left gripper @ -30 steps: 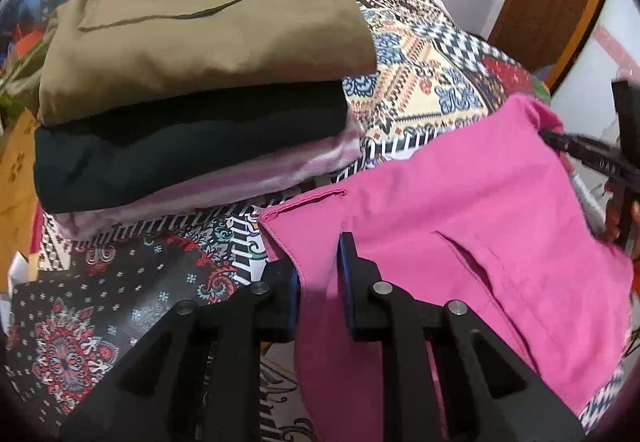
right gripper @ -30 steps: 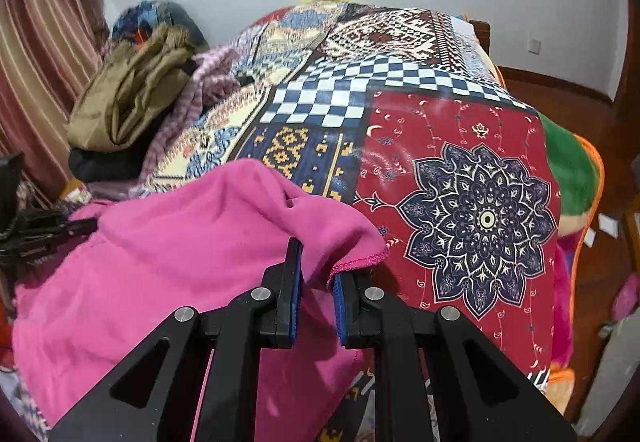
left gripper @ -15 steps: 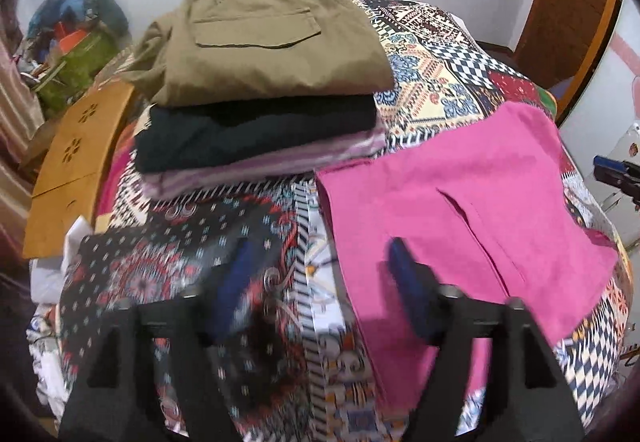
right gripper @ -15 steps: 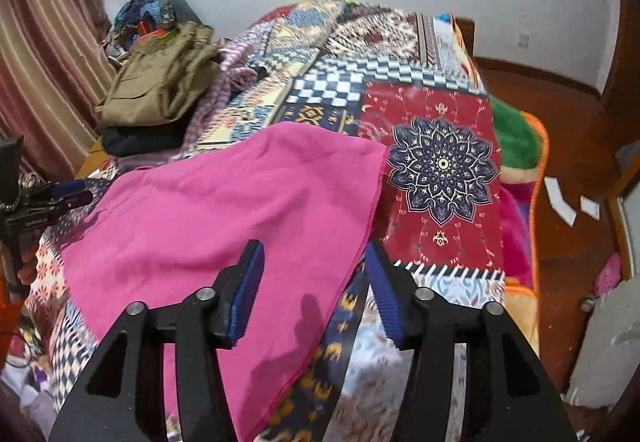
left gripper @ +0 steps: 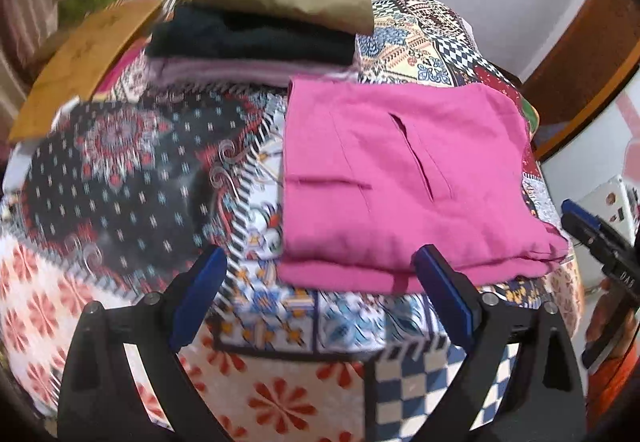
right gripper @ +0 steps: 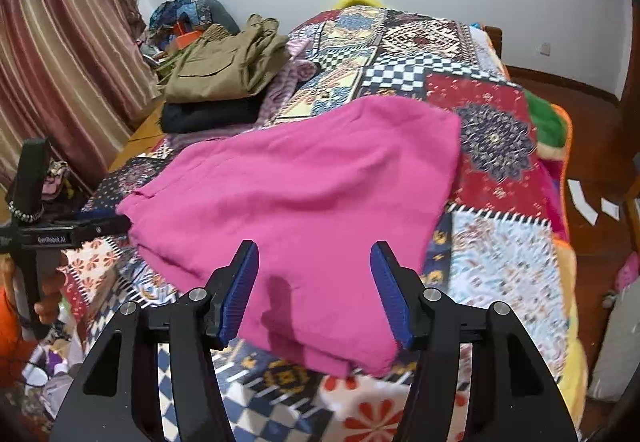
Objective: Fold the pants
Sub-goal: 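Open both grippers and release the pink pants edge, then move both grippers to the folded end of the pink pants and grasp it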
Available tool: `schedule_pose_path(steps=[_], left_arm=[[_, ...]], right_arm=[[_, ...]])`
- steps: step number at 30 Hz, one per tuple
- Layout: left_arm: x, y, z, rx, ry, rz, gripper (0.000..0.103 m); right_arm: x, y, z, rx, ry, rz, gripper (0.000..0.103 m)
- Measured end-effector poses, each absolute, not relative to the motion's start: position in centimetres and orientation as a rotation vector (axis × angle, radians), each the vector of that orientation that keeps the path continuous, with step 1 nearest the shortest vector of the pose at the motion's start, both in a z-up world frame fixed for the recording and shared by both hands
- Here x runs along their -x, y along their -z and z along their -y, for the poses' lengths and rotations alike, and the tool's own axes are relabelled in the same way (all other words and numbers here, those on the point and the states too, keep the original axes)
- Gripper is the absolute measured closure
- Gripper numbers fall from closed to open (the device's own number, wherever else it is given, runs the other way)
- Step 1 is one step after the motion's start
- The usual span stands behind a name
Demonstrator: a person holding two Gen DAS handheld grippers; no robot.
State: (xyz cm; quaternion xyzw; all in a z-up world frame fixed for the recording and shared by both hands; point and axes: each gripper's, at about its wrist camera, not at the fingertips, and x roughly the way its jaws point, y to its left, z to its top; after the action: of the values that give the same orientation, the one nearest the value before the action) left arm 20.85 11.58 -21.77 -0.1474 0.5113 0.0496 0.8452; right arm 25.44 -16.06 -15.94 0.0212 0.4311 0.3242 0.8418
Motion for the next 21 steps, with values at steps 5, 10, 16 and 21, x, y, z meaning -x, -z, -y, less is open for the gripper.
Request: schedule_pose_path(steps=[5, 10, 16, 21], left_arm=[[-21.0, 22.5, -9.8, 0.363, -0.028, -1.088, 0.007], [-21.7, 22.9, -9.2, 0.432, 0.002, -1.07, 0.007], [-22.5, 22.1, -9.7, 0.481, 0.055, -1.019, 0.006], [-23.6, 23.6, -11.1, 0.572, 0.028, -1.079, 0.006]], right_arm=[[-25.0, 16.9, 15.3, -0.024, -0.697, -0.933, 0.048], [-24.6, 18.8, 14.7, 0.005, -0.71, -0.988, 0.048], [-24.3, 19.9, 14.6, 0.016, -0.728, -1.001, 0.048], [-24.2, 20.1, 14.9, 0.002, -0.737, -1.005, 0.047]])
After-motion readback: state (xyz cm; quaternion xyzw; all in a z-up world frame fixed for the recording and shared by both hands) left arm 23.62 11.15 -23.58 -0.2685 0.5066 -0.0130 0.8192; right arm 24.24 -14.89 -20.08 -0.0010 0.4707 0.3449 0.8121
